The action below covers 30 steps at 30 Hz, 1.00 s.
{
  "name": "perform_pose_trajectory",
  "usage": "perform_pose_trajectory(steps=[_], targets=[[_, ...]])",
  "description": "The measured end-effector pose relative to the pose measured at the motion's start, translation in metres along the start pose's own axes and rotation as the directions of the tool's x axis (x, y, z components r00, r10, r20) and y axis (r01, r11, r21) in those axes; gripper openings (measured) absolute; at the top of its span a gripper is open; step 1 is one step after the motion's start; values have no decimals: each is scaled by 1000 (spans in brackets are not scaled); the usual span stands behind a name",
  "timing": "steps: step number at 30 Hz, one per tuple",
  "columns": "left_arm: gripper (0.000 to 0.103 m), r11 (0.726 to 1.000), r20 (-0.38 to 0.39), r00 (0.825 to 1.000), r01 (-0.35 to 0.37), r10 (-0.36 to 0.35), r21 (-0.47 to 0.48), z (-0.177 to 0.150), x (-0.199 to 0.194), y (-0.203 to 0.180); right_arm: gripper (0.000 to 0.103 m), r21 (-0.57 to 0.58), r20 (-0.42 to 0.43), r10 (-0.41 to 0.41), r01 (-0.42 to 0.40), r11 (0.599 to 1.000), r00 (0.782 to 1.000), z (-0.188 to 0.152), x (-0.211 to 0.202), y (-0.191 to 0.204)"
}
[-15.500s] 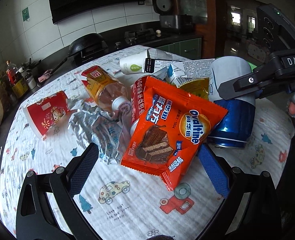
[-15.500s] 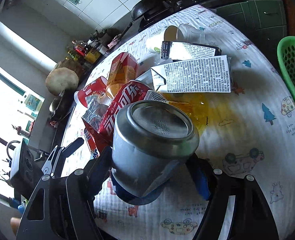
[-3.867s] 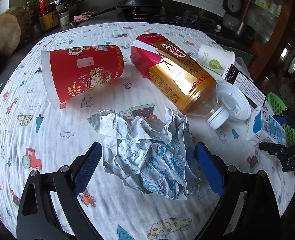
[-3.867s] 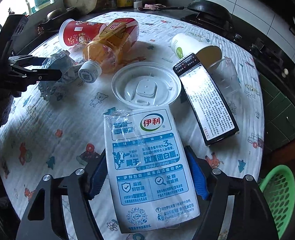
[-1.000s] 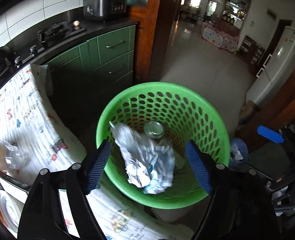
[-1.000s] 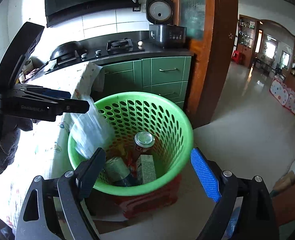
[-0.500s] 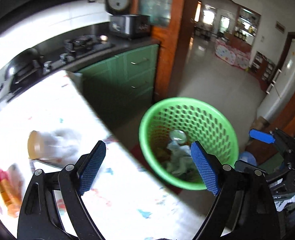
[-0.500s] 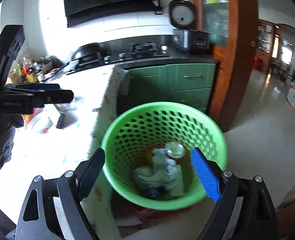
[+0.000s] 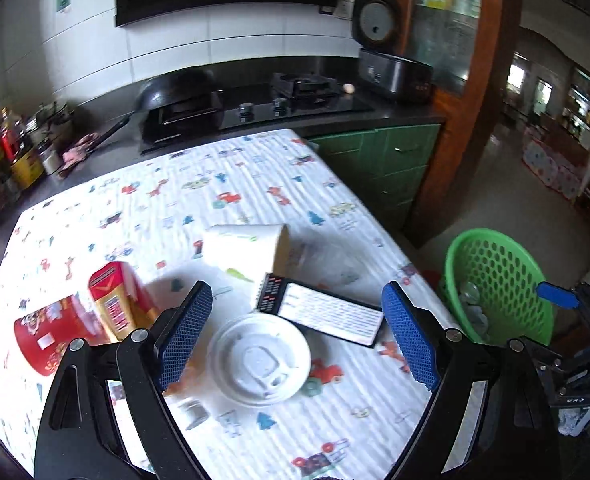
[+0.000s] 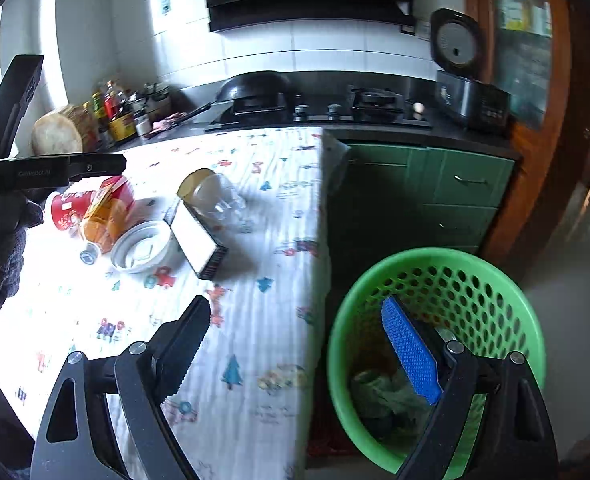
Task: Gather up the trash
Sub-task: 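Drop the crumpled foil into the basket with the left tool and return both tools to the table, then grasp the gold-red drink bottle with the left tool while the right tool grasps the clear plastic cup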
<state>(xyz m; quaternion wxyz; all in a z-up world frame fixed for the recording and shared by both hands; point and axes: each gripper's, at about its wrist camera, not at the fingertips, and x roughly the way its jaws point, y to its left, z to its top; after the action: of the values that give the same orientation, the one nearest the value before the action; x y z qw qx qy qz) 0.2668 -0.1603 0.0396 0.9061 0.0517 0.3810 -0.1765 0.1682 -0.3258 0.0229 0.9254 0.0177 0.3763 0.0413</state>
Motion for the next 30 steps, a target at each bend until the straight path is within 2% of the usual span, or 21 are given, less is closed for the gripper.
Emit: perform_pose_trajectory(steps=[6,11,13,20,30], targets=[[86,988,-27,994,-111,109,-109,-10,-3,65,85,-46,-23,60,-61,997,998,23,27,32],[87,974,-64,986,-162,154,-158,-18,-1,96,85,-37,-40,94,-95,995,995,44,51,46],[90,968,-73,985,-169,158,-184,-22,1,107,85,-17,-55,110,-111,994,992,52,63,49],[91,951,-118,983,-164,137,-260,-28,22,130,81,82,-101,150,-142,986,984,78,98,57],[92,926,-155,985,-123,71,-356,-34,50,146,74,274,-134,232,-189,943,963,107,141,57]])
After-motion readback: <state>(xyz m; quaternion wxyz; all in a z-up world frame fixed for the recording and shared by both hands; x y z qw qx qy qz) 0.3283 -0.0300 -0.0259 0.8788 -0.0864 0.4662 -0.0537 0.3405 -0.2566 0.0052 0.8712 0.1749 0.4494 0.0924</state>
